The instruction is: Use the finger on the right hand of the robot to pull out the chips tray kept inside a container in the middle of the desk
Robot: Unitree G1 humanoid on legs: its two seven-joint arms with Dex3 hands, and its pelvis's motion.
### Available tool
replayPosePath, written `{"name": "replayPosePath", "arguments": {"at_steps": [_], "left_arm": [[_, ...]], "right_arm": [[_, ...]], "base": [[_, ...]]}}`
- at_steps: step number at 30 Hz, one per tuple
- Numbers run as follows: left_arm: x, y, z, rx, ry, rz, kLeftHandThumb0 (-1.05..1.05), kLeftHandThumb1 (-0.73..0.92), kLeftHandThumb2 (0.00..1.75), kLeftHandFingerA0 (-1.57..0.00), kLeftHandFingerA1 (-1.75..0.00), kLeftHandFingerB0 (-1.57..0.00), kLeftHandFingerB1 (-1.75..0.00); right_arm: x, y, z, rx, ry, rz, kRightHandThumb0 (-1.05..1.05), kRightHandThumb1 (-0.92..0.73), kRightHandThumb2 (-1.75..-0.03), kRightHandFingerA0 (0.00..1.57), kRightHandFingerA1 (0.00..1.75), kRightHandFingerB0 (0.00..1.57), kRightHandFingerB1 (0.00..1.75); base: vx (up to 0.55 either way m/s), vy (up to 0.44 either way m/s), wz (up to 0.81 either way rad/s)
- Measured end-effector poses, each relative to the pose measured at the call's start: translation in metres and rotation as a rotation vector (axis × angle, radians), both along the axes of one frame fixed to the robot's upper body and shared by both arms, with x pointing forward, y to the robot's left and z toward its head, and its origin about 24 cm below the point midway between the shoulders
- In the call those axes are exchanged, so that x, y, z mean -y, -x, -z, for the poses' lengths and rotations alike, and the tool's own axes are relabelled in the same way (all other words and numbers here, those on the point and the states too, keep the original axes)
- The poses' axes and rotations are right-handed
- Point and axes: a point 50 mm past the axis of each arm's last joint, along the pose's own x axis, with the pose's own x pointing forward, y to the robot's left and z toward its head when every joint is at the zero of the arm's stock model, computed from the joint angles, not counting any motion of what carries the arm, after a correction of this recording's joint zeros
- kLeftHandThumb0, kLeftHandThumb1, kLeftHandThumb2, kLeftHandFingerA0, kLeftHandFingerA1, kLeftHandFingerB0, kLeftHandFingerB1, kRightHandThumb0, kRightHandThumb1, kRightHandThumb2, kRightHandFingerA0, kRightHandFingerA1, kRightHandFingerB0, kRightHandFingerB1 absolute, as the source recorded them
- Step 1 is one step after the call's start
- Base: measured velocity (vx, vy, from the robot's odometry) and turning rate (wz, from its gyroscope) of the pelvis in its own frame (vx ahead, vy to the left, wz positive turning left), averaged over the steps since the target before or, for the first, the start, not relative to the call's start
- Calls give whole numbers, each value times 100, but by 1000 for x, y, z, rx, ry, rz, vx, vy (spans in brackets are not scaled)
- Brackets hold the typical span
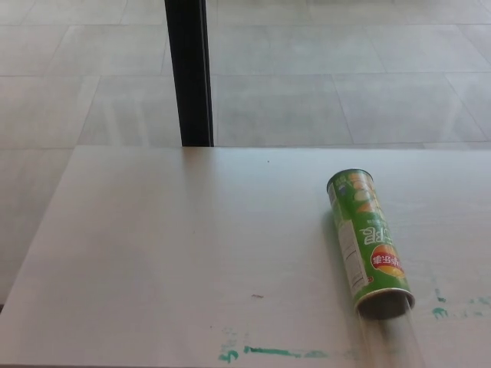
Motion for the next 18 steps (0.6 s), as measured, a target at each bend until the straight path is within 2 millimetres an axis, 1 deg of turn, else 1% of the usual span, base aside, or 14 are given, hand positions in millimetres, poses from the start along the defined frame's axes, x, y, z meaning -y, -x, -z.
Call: {"name": "replayPosePath", "arguments": {"at_steps": [1, 2, 3, 4, 5, 6, 9, 10, 11, 12, 13, 14, 18], "left_arm": [[0, 0, 0, 10, 1, -8, -47, 71, 61, -62, -60, -49, -43], [0, 0, 0, 20, 3, -15, -46, 69, 61, -65, -61, -54, -43], [0, 0, 0, 32, 4, -21, -46, 69, 61, -65, -61, -54, -43], [1, -1, 0, 49, 7, -33, -45, 70, 61, -63, -63, -53, -43], [2, -1, 0, 67, 11, -42, -43, 71, 61, -63, -65, -53, -45], [2, -1, 0, 81, 13, -50, -45, 70, 61, -61, -66, -53, -46], [1, -4, -3, 133, 14, -57, -45, 70, 60, -61, -68, -54, -48], [1, -5, -4, 145, 15, -59, -45, 70, 60, -61, -68, -54, -48], [1, -6, -4, 159, 16, -60, -46, 70, 60, -61, -67, -54, -48], [1, -7, -5, 175, 19, -62, -45, 68, 59, -62, -66, -55, -48], [1, -7, -6, 186, 20, -63, -47, 67, 59, -61, -67, -55, -48], [1, -8, -7, 196, 20, -62, -47, 66, 59, -63, -65, -55, -46], [1, -10, -9, 227, 21, -61, -46, 66, 60, -61, -63, -54, -46]], "right_arm": [[1, 3, 8, -10, -31, 23, -17, -65, -59, 67, 106, 39, 49], [2, 5, 14, -18, -57, 42, -18, -65, -59, 67, 97, 37, 49], [2, 8, 21, -26, -81, 61, -18, -65, -59, 67, 97, 37, 49], [2, 10, 27, -40, -105, 78, -20, -65, -59, 66, 93, 37, 47], [2, 12, 33, -57, -128, 91, -21, -65, -59, 67, 94, 38, 48], [1, 14, 37, -69, -143, 97, -20, -65, -59, 71, 98, 40, 52], [-2, 16, 48, -95, -184, 104, -19, -64, -59, 74, 96, 43, 52], [-3, 16, 50, -100, -189, 102, -19, -64, -59, 74, 96, 43, 51], [-4, 16, 52, -107, -195, 99, -20, -63, -58, 76, 90, 47, 49], [-6, 15, 54, -116, -200, 92, -19, -63, -58, 76, 90, 48, 50], [-8, 15, 56, -125, -201, 83, -18, -64, -58, 73, 92, 48, 50], [-9, 15, 57, -132, -203, 76, -17, -64, -59, 74, 92, 54, 54], [-12, 12, 52, -121, -199, 54, -16, -65, -59, 76, 93, 53, 56]], "base": [[0, 0, 0], [0, 0, 0], [0, 0, 0], [0, 0, 0], [0, 0, 0], [0, 0, 0], [0, 0, 0], [0, 0, 0], [0, 0, 0], [0, 0, 0], [0, 0, 0], [0, 0, 0], [0, 0, 0]]}}
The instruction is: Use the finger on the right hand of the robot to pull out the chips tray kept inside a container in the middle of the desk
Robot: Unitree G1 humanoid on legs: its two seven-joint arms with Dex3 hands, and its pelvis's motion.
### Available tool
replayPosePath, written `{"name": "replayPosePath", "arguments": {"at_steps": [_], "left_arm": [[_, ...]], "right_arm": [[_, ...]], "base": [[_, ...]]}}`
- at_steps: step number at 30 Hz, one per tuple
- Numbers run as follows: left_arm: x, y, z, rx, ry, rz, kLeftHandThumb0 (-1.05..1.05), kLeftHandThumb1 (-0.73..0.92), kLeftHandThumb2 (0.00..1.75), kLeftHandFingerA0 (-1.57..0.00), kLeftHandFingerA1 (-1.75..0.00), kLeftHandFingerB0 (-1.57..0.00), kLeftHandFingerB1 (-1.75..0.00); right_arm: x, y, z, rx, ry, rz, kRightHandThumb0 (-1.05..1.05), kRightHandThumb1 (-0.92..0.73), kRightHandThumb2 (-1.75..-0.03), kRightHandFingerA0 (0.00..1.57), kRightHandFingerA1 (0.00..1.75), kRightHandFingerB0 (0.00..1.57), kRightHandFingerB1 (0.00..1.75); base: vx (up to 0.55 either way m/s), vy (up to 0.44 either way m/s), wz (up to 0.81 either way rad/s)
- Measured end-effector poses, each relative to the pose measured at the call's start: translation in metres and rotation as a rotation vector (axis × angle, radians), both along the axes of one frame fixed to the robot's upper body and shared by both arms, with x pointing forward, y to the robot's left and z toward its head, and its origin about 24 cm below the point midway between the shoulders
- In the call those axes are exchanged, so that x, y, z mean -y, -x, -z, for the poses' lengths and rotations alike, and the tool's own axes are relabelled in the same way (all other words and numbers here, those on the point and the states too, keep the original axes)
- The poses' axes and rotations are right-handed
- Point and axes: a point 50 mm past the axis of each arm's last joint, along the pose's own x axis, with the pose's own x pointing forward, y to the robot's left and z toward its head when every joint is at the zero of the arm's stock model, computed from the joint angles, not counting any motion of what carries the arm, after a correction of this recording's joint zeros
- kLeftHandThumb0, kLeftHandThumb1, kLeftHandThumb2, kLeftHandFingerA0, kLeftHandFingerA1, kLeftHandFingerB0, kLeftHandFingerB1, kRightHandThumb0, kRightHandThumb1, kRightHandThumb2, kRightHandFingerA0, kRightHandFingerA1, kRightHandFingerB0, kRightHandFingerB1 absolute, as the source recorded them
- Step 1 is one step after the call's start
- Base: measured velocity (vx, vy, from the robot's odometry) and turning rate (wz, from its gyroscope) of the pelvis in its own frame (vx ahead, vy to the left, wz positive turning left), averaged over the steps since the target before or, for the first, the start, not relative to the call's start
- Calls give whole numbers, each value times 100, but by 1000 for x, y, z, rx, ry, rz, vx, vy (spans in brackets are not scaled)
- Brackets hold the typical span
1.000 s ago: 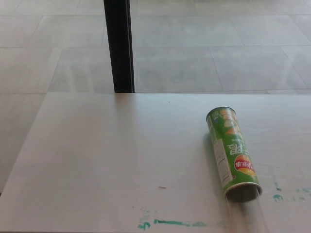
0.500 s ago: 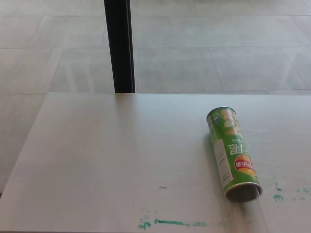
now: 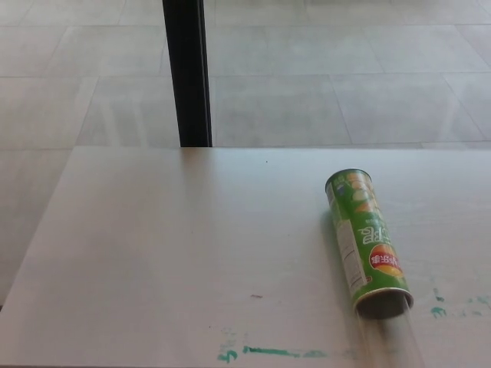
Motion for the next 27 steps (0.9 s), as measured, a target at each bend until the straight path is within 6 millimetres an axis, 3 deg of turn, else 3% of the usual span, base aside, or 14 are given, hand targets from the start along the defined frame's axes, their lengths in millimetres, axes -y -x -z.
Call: {"name": "replayPosePath", "arguments": {"at_steps": [8, 10, 20, 27], "left_arm": [[3, -4, -1, 21, 4, 20, -47, 64, 58, -66, -67, -54, -46], [4, -5, 0, 23, 9, 22, -45, 65, 59, -64, -67, -55, -47], [5, -6, 0, 35, 17, 32, -45, 66, 60, -61, -65, -53, -47], [5, -6, 0, 38, 20, 31, -45, 69, 60, -60, -67, -54, -48]], "right_arm": [[2, -1, 2, 10, -31, 5, -15, -66, -59, 73, 88, 56, 55], [1, -1, 2, 12, -36, 4, -14, -65, -59, 74, 97, 59, 56], [0, -5, -1, 31, -46, -11, -14, -65, -59, 73, 86, 58, 55], [0, -8, -1, 20, -42, -32, -14, -65, -59, 73, 89, 56, 54]], "base": [[0, 0, 0], [0, 0, 0], [0, 0, 0], [0, 0, 0]]}}
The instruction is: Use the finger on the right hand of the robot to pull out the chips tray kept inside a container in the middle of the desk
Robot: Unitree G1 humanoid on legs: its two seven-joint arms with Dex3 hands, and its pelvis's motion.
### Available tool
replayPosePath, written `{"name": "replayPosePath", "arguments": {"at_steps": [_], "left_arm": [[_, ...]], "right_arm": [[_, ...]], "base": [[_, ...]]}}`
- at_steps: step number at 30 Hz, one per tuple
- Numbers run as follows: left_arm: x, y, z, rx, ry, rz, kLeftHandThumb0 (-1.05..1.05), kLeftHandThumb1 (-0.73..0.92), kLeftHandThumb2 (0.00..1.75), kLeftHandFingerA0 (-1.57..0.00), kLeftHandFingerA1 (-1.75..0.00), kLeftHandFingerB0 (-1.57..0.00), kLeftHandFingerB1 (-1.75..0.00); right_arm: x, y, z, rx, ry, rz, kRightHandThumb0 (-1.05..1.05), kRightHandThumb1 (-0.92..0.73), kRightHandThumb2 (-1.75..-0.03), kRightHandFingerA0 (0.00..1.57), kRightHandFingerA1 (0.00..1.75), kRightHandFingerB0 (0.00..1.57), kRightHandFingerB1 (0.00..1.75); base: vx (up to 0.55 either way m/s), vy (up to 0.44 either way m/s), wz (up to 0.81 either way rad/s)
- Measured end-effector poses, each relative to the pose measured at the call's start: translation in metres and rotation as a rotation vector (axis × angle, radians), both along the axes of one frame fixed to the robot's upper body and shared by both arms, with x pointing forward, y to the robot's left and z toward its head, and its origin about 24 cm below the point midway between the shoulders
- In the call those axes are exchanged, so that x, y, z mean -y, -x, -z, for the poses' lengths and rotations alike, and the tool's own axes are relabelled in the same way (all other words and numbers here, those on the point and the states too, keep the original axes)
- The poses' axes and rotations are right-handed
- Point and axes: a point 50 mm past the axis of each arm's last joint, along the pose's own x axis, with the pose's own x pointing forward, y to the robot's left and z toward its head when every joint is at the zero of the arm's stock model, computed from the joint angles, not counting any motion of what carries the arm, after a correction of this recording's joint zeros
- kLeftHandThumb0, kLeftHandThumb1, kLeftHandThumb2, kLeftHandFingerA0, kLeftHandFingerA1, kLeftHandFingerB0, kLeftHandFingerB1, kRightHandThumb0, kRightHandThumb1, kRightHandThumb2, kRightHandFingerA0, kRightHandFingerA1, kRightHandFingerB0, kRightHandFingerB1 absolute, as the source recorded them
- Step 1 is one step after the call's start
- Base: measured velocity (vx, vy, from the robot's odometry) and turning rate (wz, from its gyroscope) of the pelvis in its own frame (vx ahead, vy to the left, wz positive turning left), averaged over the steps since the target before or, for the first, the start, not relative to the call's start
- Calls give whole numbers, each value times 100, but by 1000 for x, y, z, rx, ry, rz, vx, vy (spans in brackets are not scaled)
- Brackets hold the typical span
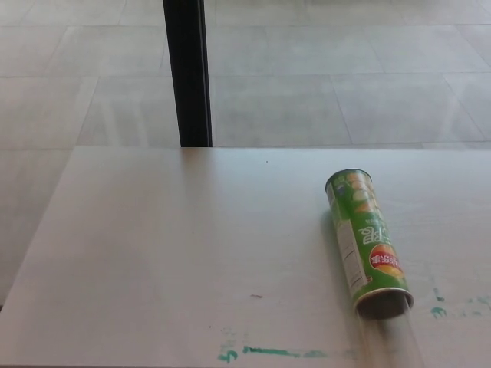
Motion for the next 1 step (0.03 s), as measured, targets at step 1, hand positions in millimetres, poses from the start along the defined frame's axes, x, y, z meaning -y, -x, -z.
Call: {"name": "replayPosePath", "arguments": {"at_steps": [1], "left_arm": [[0, 0, 0, 0, 0, 0, -45, 69, 60, -60, -67, -54, -48]], "right_arm": [[0, 0, 0, 1, 0, 0, -14, -65, -59, 73, 89, 56, 54]], "base": [[0, 0, 0]]}}
